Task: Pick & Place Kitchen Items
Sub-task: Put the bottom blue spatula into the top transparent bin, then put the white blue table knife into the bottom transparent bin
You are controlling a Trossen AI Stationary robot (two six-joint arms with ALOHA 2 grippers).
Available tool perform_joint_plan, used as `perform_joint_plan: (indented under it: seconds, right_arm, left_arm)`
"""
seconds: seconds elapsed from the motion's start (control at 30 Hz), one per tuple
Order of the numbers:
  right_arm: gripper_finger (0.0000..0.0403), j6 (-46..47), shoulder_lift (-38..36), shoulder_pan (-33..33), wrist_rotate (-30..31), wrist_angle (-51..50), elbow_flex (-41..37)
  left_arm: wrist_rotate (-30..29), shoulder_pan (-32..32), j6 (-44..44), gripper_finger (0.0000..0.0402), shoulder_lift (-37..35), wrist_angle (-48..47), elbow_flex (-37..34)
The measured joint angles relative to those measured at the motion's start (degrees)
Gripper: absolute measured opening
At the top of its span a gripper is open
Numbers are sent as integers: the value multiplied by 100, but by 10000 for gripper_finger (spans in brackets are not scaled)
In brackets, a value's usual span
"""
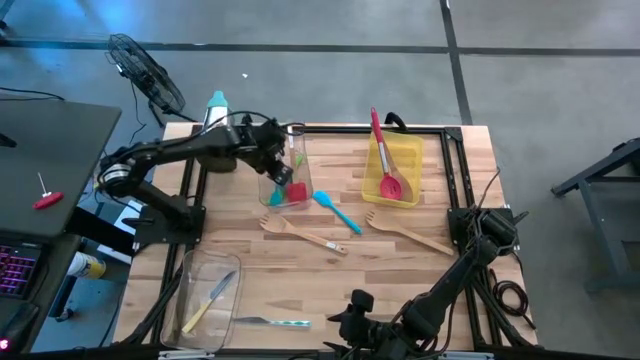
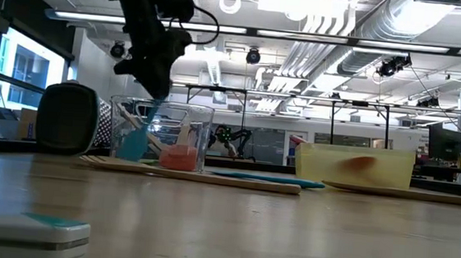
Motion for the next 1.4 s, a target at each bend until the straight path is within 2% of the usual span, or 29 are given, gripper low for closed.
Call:
perform_joint_plan:
  seconds: [0.13, 0.23, 0.5, 0.6, 0.77, 1.03, 1.13, 1.2, 1.4]
  right_arm:
    - [243, -74, 0, 0, 0, -7, 0]
    - [243, -108, 0, 0, 0, -18, 0]
    - [243, -151, 0, 0, 0, -72, 2]
    - [243, -152, 0, 0, 2, -138, 2]
    - [243, -152, 0, 0, 2, -215, 2]
    - [243, -152, 0, 0, -1, -274, 2]
    - [243, -143, 0, 0, -11, -273, 2]
    - [243, -139, 0, 0, -14, -273, 2]
    - [243, -147, 2, 0, -106, -281, 2]
  left_arm:
    - [82, -2, 4, 159, 52, 50, 6]
    - [107, -2, 200, 179, 70, 52, 6]
    - [447, -1, 286, 189, -92, 39, 6]
    - [981, 0, 260, 190, -249, 25, 46]
    - [2142, -37, 198, 190, -523, -52, 506]
    - [3413, -995, 269, 191, -942, 11, 707]
    - [3332, -1704, 231, 191, -1031, -57, 707]
    - [3033, -2284, 53, 191, -1036, -62, 707]
    - [1375, -4309, -1104, 191, -845, 19, 711]
